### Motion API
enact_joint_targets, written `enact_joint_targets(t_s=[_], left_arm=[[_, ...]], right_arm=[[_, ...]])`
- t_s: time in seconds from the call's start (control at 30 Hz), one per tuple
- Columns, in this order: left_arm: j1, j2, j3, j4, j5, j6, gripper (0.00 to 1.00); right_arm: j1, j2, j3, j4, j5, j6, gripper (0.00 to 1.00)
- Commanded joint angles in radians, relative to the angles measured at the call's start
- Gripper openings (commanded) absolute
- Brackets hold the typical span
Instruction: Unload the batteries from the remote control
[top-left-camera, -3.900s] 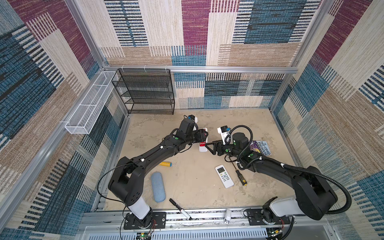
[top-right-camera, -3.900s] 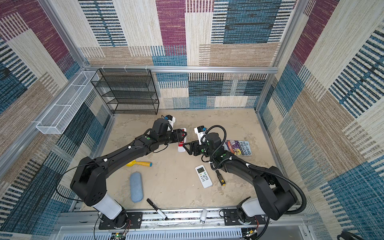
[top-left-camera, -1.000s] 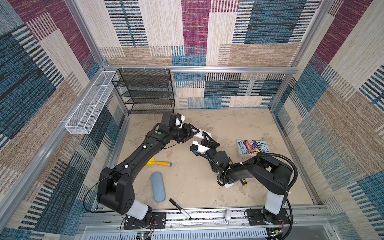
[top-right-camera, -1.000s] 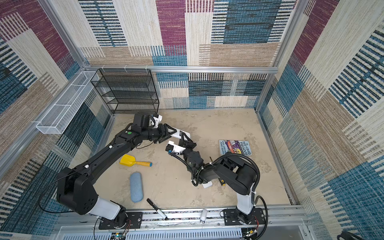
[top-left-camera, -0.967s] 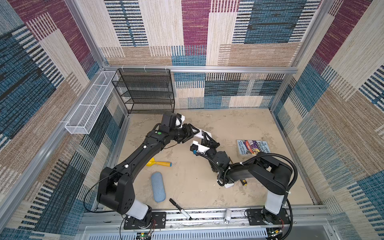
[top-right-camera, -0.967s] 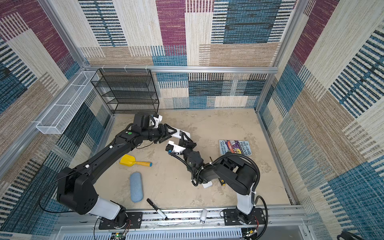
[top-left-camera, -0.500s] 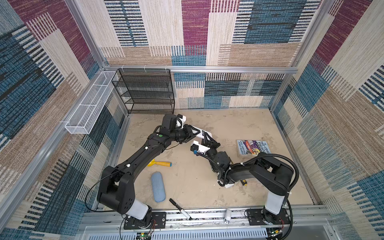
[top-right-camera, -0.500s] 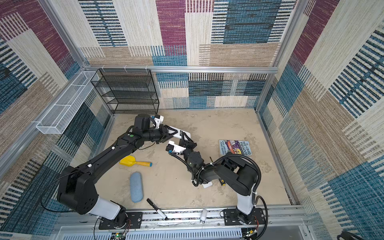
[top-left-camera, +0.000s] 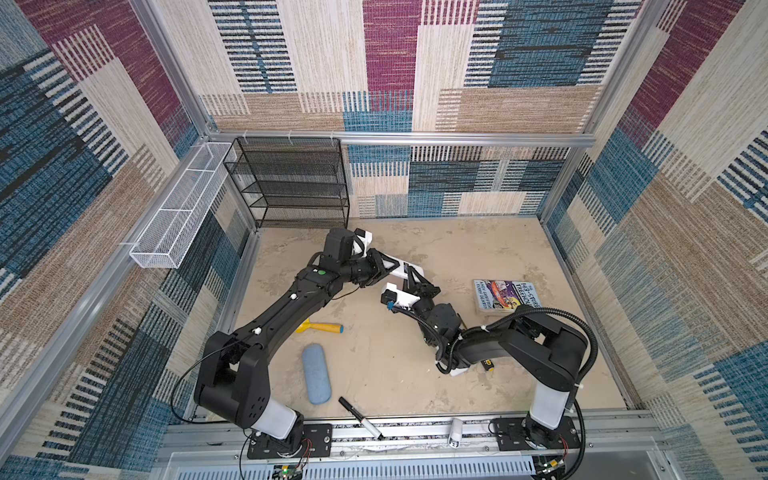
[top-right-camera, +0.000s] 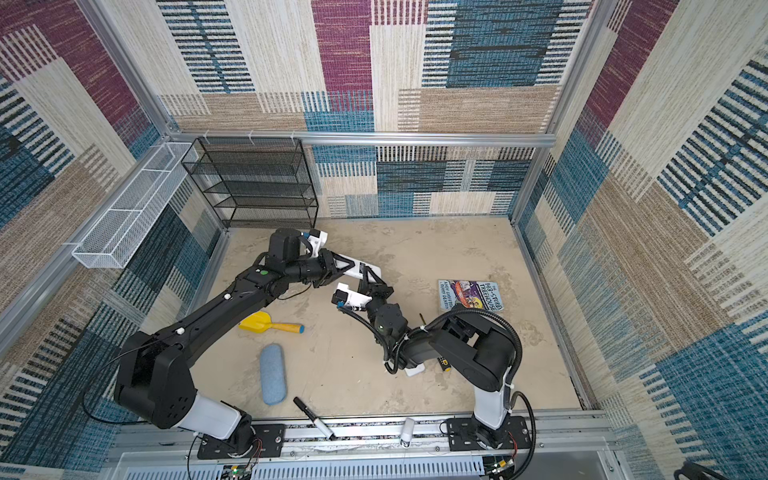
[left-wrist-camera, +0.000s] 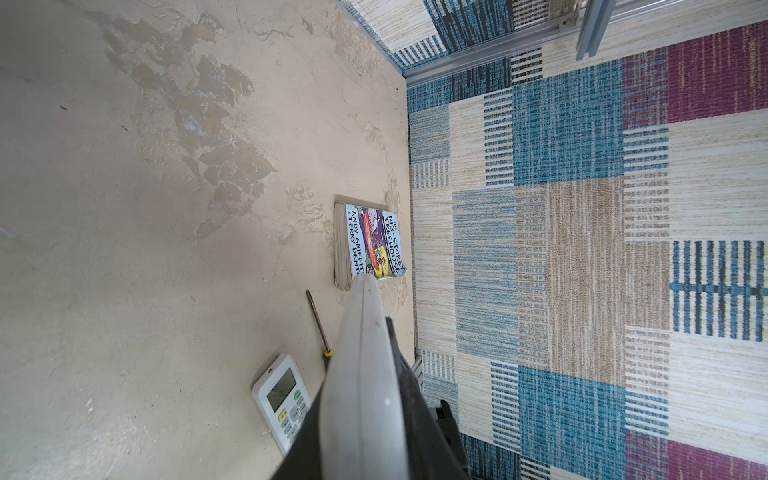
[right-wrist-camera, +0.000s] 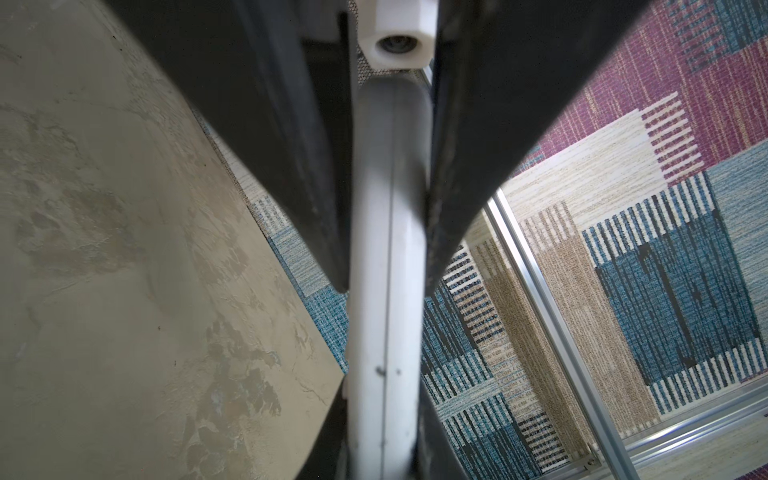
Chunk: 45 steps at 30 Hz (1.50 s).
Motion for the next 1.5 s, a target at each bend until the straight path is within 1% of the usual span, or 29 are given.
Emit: enact_joint_targets(t_s=[0.0,0.13,0.33,0.37,0.47,0.5,0.57,0.6,0.7,0.83,0.87,0.93,1.0,1.07,1.1,1.13,1.17,1.27,1.33,1.43,1.47], left_arm=[[0.001,-0.007,-0.008,0.039,0.006,-0.029,0.24],[0.001,-0.015,-0.01,0.059,0.007,-0.039,0.21],[0.005,-0.024,-0.008,0.092,0.007,-0.046,0.19],[0.007,-0.025,-0.007,0.091,0.006,-0.046,0.19],[0.017,-0.022,-0.001,0.085,0.002,-0.033,0.18],[0.023,-0.022,0.001,0.078,-0.003,-0.025,0.18],[0.038,-0.021,0.001,0.069,-0.009,0.001,0.18],[0.048,-0.021,0.002,0.057,-0.015,0.019,0.18],[0.074,-0.023,-0.005,0.027,-0.022,0.057,0.17],[0.097,-0.028,-0.03,0.04,0.001,0.096,0.16],[0.1,-0.03,-0.038,0.041,0.014,0.113,0.16],[0.104,-0.037,-0.056,0.041,0.03,0.145,0.15],[0.109,-0.049,-0.079,0.049,0.051,0.174,0.15],[0.112,-0.066,-0.107,0.066,0.071,0.191,0.14],[0.113,-0.077,-0.123,0.079,0.08,0.196,0.14],[0.114,-0.091,-0.141,0.096,0.086,0.196,0.15],[0.115,-0.102,-0.16,0.116,0.088,0.191,0.16],[0.119,-0.134,-0.218,0.204,0.101,0.159,0.17],[0.123,-0.146,-0.243,0.248,0.107,0.137,0.18],[0.129,-0.151,-0.267,0.306,0.118,0.095,0.18],[0.13,-0.151,-0.274,0.327,0.126,0.082,0.18]], right_arm=[[0.001,-0.011,-0.001,0.084,0.009,0.019,0.23],[0.001,-0.015,-0.006,0.083,0.01,0.026,0.33],[0.001,-0.034,-0.01,0.066,0.015,0.051,0.44],[0.001,-0.037,-0.013,0.054,0.016,0.062,0.5],[0.001,-0.061,-0.035,-0.012,0.004,0.124,0.79],[0.001,-0.075,-0.045,-0.056,-0.008,0.16,0.87],[0.0,-0.106,-0.058,-0.155,-0.028,0.243,0.97],[0.001,-0.125,-0.065,-0.213,-0.04,0.294,1.0],[0.001,-0.19,-0.082,-0.415,-0.094,0.47,0.99],[-0.003,-0.27,-0.12,-0.574,-0.154,0.696,1.0],[-0.006,-0.3,-0.127,-0.627,-0.185,0.782,1.0],[-0.017,-0.348,-0.14,-0.694,-0.25,0.903,0.99],[-0.061,-0.408,-0.142,-0.774,-0.354,1.057,1.0],[-0.141,-0.456,-0.141,-0.84,-0.481,1.213,1.0],[-0.188,-0.479,-0.141,-0.87,-0.571,1.266,1.0],[-0.233,-0.497,-0.138,-0.9,-0.642,1.31,1.0],[-0.264,-0.509,-0.13,-0.934,-0.675,1.344,1.0],[-0.354,-0.536,-0.093,-1.034,-0.818,1.405,1.0],[-0.406,-0.528,-0.042,-1.104,-0.972,1.415,1.0],[-0.433,-0.499,0.038,-1.185,-1.101,1.441,1.0],[-0.436,-0.489,0.066,-1.206,-1.126,1.461,1.0]])
